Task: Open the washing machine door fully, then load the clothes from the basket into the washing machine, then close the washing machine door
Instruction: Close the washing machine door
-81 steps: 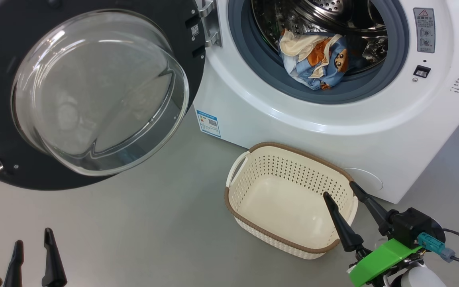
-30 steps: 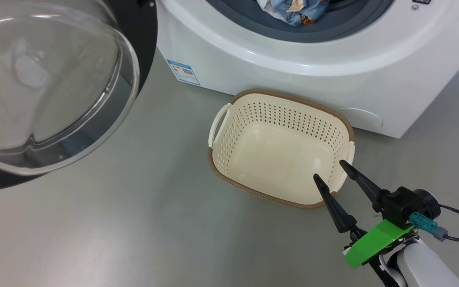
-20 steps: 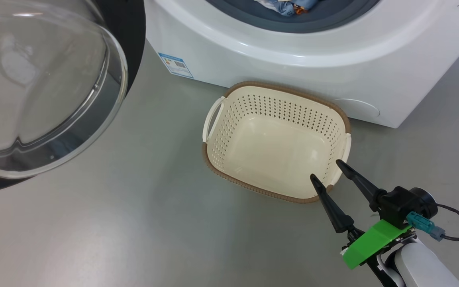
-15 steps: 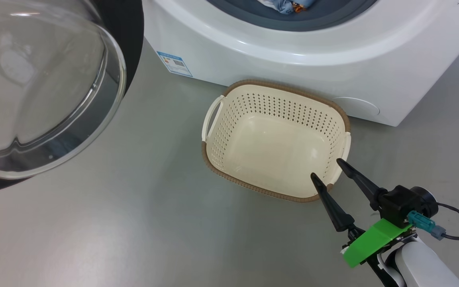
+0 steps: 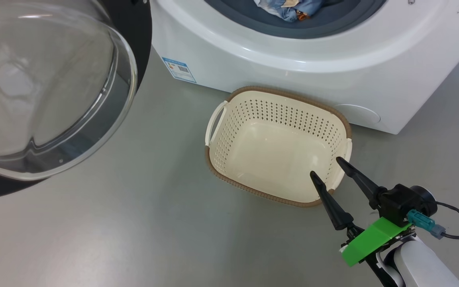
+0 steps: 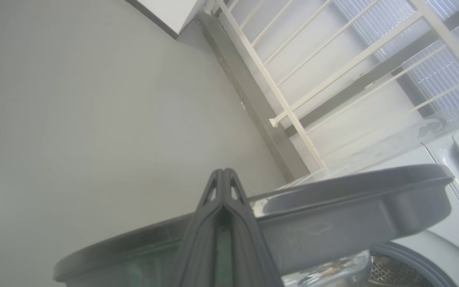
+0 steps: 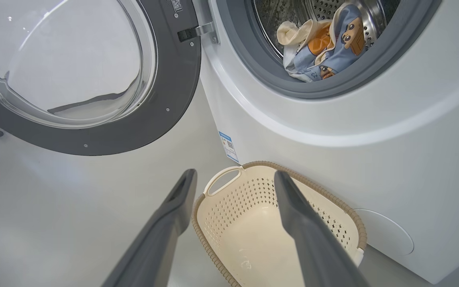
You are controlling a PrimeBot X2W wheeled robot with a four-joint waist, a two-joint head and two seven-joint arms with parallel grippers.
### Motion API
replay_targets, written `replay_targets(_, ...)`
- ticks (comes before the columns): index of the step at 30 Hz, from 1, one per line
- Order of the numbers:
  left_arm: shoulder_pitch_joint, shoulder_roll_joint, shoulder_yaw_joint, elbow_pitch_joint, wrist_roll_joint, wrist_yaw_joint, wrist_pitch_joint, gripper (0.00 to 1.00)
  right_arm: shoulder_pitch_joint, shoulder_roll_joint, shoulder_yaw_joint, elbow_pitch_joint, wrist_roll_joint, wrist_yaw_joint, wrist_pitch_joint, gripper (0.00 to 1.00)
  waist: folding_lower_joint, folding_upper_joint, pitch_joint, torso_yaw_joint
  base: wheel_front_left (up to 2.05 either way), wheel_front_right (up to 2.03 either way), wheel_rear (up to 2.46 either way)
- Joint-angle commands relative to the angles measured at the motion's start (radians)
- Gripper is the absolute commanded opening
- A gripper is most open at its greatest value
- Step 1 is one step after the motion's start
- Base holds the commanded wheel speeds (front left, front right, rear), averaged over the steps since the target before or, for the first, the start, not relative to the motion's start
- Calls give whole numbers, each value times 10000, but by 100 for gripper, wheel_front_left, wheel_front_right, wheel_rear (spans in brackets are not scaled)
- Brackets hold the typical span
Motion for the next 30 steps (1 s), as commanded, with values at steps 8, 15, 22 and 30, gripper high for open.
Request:
replay_targets(8, 410, 532, -141, -592, -535, -31, 1410, 0, 88, 247, 120, -249, -26, 16, -49, 100, 0, 0, -360, 4, 0, 0, 0)
replay_targets(15, 562, 624, -222, -838, -672, -31, 1950, 0, 193, 326, 50, -258, -3, 16, -49, 100, 0, 0, -607, 2, 0, 0, 0)
replay_targets(22, 685, 703, -246, -1147, -884, -31, 2571, 0, 260, 449, -5, -267, -7, 16, -49, 100, 0, 0, -769, 26, 0, 0, 0)
replay_targets(30, 791, 744, -334, -1671, -1031, -31, 3258, 0, 402, 565, -76, -276, 32, 16, -49, 100, 0, 0, -1078, 52, 0, 0, 0)
